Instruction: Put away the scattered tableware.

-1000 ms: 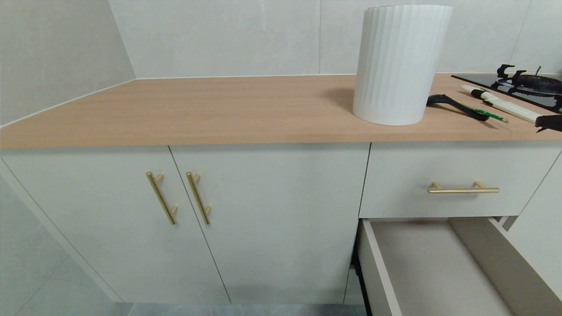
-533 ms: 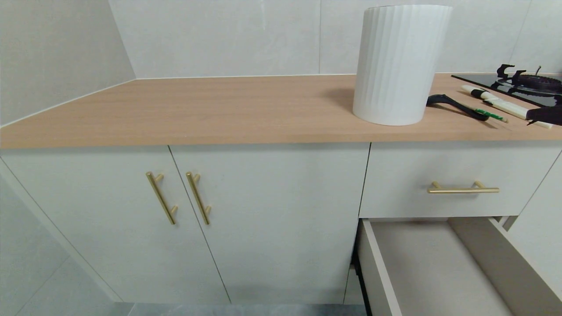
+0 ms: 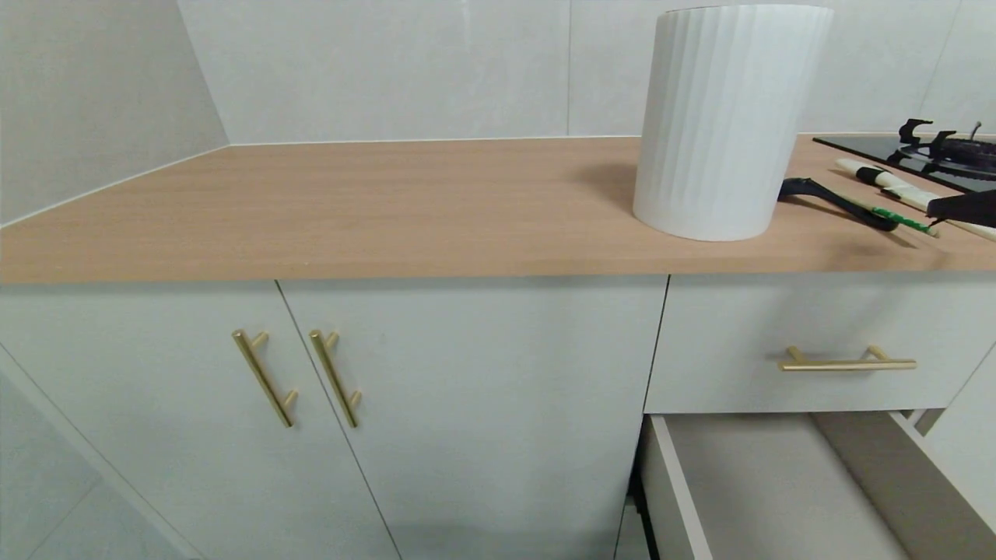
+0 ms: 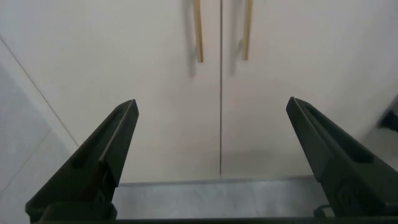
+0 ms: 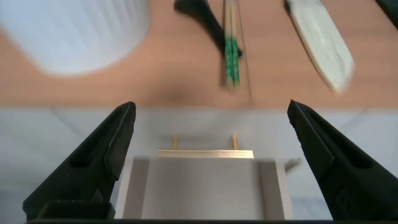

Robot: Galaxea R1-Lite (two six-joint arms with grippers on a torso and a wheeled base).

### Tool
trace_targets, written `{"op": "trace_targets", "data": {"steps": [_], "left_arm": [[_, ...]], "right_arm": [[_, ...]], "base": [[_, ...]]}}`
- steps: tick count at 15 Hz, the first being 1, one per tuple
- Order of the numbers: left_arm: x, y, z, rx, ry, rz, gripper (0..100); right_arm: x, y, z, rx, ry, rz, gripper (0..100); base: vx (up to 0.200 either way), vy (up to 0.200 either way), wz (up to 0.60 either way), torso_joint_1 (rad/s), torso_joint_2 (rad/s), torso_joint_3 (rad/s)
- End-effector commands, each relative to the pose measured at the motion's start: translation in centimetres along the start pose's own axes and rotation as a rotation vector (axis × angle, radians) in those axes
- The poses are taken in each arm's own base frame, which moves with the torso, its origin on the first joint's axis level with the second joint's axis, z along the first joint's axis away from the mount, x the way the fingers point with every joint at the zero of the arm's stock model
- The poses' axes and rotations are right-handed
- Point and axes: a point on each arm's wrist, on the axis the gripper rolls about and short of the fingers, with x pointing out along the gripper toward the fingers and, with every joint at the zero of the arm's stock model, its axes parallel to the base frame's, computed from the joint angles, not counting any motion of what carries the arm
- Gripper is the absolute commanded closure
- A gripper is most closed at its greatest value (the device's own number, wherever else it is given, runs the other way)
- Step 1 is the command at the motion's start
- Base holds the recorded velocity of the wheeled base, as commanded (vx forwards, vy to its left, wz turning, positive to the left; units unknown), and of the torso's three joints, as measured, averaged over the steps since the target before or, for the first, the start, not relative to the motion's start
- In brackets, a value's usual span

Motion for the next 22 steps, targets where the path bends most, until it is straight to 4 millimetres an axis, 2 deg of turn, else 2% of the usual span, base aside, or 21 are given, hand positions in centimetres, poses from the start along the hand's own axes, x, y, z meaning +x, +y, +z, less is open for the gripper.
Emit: {"op": "trace_targets", "data": {"steps": [1, 8, 16, 19, 22], "left_arm": [[0.0, 0.0, 0.0, 0.0, 0.001, -0.001, 0], [0.0, 0.0, 0.0, -0.013, -0.001, -0.001, 0], [0.0, 0.0, 0.0, -0.034, -0.001, -0.002, 0], [0.0, 0.0, 0.0, -0.036, -0.001, -0.002, 0], [0.0, 0.0, 0.0, -0.036, -0.001, -0.002, 0]], "right_arm": [[0.0, 0.0, 0.0, 0.0, -0.002, 0.001, 0], [-0.6, -0.1, -0.2, -0.001, 0.004, 0.001, 0], [-2.4, -0.2, -1.2, -0.012, 0.076, 0.016, 0], [-1.3, 0.3, -5.7, -0.046, 0.354, 0.123, 0], [3.2, 1.3, -10.6, -0.072, 0.612, 0.163, 0]], "base": [[0.2, 0.0, 0.0, 0.002, 0.0, -0.002], [0.029, 0.0, 0.0, 0.0, 0.0, 0.001], [-0.175, 0.0, 0.0, 0.003, 0.0, 0.003], [0.0, 0.0, 0.0, 0.0, 0.0, 0.0], [0.0, 0.0, 0.0, 0.0, 0.0, 0.0]]}}
